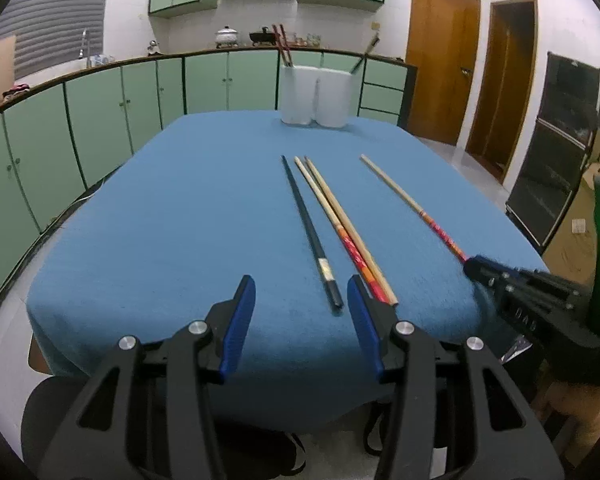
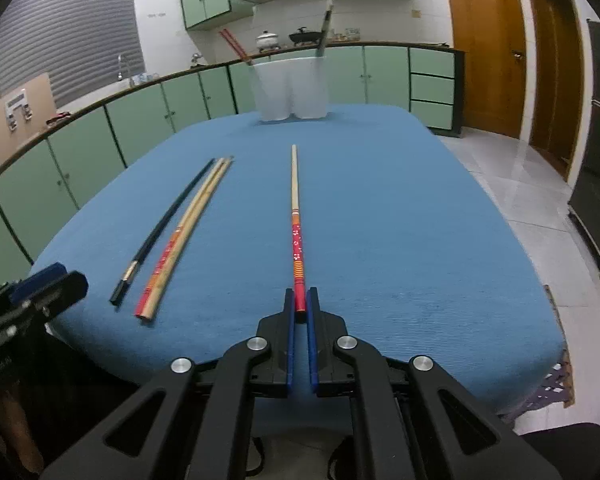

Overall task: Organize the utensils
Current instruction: 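Grasp the black chopstick with the left tool while the right tool grasps a red-patterned chopstick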

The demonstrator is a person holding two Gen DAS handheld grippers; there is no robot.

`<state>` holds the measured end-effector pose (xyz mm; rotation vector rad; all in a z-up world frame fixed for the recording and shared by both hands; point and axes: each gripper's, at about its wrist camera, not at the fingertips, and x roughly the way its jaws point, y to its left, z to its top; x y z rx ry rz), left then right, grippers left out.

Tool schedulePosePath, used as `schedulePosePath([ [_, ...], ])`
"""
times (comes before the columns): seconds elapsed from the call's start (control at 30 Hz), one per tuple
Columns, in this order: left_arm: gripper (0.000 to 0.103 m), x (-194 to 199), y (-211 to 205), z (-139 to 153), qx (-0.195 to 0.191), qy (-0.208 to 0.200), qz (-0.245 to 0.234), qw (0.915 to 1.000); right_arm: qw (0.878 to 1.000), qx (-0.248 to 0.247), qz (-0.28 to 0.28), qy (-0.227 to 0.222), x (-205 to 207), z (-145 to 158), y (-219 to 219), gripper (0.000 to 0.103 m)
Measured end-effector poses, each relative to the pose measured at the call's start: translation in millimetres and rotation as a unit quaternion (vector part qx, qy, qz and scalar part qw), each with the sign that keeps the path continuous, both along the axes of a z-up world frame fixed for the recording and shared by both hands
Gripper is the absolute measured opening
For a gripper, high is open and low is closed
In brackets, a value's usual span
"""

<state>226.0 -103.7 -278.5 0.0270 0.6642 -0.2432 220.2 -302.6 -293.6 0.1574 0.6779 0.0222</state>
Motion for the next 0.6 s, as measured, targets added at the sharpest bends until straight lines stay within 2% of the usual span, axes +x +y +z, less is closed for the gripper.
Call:
schedulePosePath([
  [0.3,0.047,9.5,-13.8,-18.5,0.014,0.026,-0.002,0.9996,1.0,0.019,-0.006,0.0,2.8,-1.5,-14.6,0.005],
  [0.47,0.045,11.6,-15.2,-20.8,0.022,0.019,0.013,0.9995,1.0,0.021,-0.004,-0.001,3.3,-2.7,-17.4,0.006],
  [0.6,0.029,15.4,-13.0,-21.6,0.016,0.015,0.027,0.9994,1.0,0.014,-0.002,-0.003,3.8,-3.1,-15.7,0.006],
])
